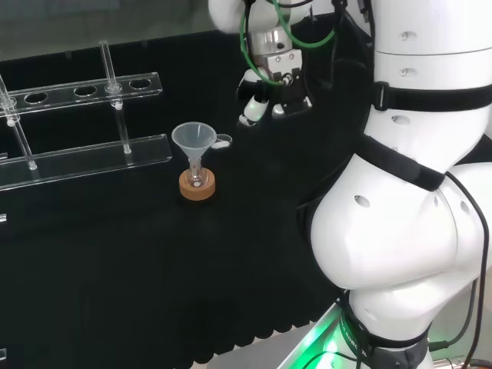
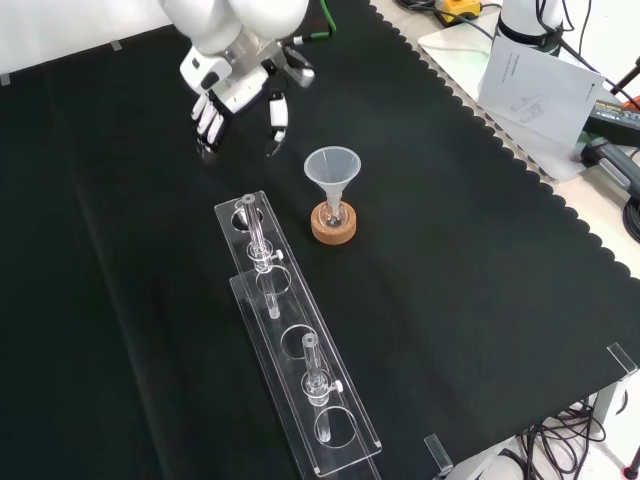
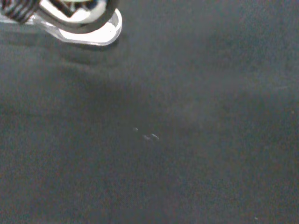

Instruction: Pick up the weighing funnel.

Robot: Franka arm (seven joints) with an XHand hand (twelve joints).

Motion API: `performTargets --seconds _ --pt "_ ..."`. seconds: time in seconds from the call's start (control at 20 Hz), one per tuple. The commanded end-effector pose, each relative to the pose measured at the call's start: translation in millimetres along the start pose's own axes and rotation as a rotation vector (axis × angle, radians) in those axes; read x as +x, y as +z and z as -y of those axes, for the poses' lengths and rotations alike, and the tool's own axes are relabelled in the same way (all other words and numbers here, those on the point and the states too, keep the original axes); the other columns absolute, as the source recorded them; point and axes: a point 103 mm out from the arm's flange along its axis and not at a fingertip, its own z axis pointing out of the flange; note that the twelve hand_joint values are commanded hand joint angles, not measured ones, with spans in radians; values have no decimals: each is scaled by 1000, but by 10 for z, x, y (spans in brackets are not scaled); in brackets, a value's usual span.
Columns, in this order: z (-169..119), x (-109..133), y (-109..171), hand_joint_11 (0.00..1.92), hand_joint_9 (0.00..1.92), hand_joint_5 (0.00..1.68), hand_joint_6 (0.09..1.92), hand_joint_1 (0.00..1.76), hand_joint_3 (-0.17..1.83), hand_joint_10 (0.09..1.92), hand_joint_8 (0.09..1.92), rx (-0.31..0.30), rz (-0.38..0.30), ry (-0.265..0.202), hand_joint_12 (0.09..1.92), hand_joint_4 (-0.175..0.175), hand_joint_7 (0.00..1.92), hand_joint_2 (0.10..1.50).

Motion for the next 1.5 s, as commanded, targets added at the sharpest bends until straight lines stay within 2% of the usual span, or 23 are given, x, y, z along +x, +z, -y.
performTargets --seconds 0.05,0.3,0.5,0.95,1.35,1.5 --pt "-233 203 132 327 578 588 87 831 570 612 701 13 42 -12 1353 -39 314 636" --pt "-310 283 212 332 581 600 87 833 565 608 701 17 75 -9 1350 -38 316 635" --pt "-372 330 291 334 584 617 87 844 561 606 701 19 95 25 1347 -35 319 631" --pt "-410 427 392 353 612 649 111 840 554 606 708 5 136 14 1339 -33 351 626" --pt "-439 443 415 367 630 684 144 839 548 599 709 -12 120 6 1331 -31 369 628" --pt "-450 432 420 373 648 630 295 839 534 570 699 -15 115 6 1325 -31 377 634"
